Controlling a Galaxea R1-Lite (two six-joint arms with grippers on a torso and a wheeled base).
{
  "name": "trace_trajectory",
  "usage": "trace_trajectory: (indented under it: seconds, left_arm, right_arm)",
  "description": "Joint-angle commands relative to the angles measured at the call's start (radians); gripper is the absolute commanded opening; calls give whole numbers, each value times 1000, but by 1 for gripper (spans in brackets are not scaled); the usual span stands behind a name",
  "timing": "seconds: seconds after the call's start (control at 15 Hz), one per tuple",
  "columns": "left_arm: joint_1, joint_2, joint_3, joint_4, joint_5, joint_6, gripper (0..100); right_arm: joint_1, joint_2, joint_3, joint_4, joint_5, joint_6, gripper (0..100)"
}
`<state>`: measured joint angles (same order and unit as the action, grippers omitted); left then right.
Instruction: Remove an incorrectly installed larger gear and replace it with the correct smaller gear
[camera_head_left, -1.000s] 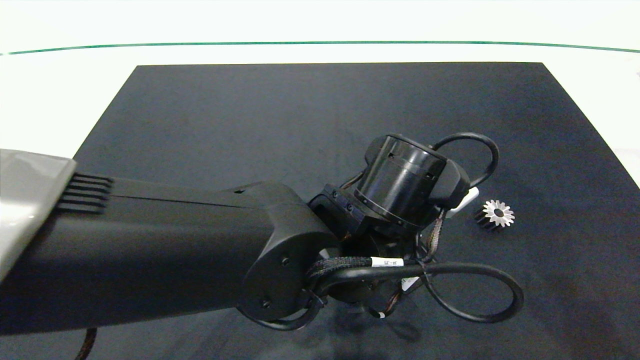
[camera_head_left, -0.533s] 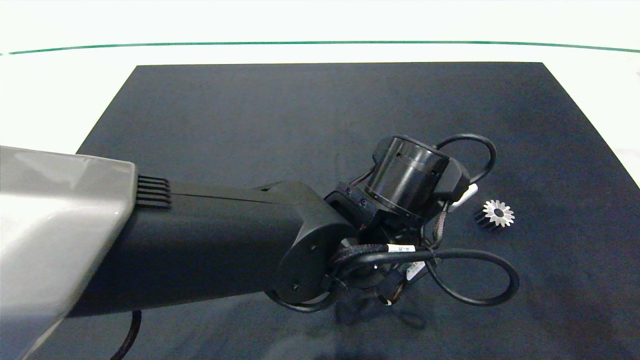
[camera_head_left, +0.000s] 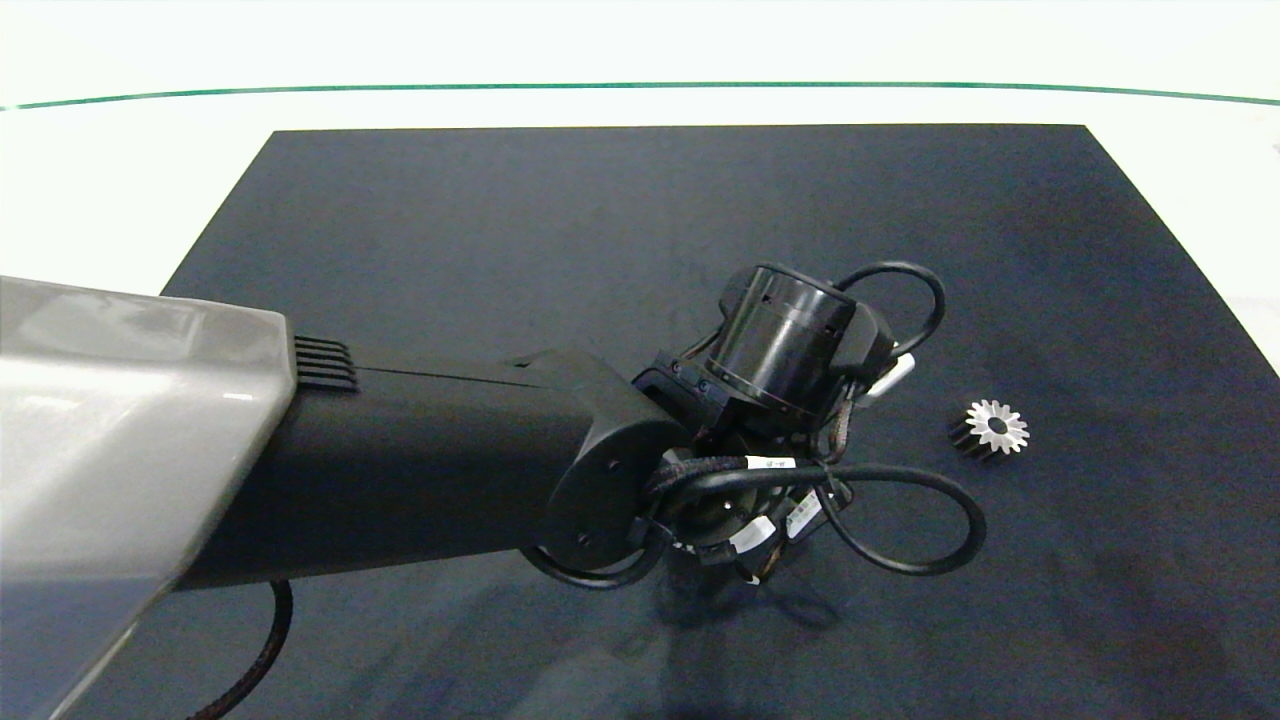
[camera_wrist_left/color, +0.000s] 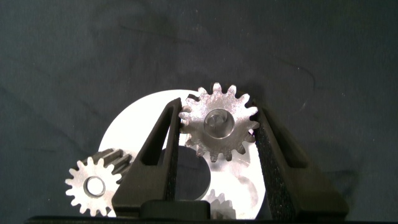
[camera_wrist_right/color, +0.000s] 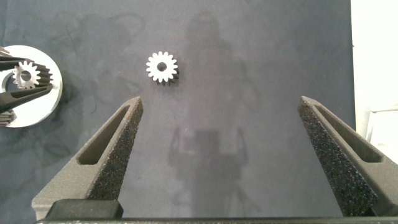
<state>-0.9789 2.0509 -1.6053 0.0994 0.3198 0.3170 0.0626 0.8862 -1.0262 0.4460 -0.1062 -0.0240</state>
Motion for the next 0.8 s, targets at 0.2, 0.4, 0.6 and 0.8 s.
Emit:
trace_trajectory:
  seconds: [0.2, 0.4, 0.6, 0.8]
  left_arm:
    - [-7, -8, 24, 2, 2, 2, 16]
    - [-9, -11, 38, 3, 2, 2, 16]
    - [-10, -11, 53, 2, 2, -3, 16]
    - [-10, -8, 53, 0, 2, -3, 16]
  right_arm:
    - [0, 4, 1, 2, 3, -1, 100]
    - [0, 4, 1, 3, 6, -1, 100]
    - [0, 4, 1, 3, 6, 1, 100]
    - [0, 2, 3, 3, 6, 1, 100]
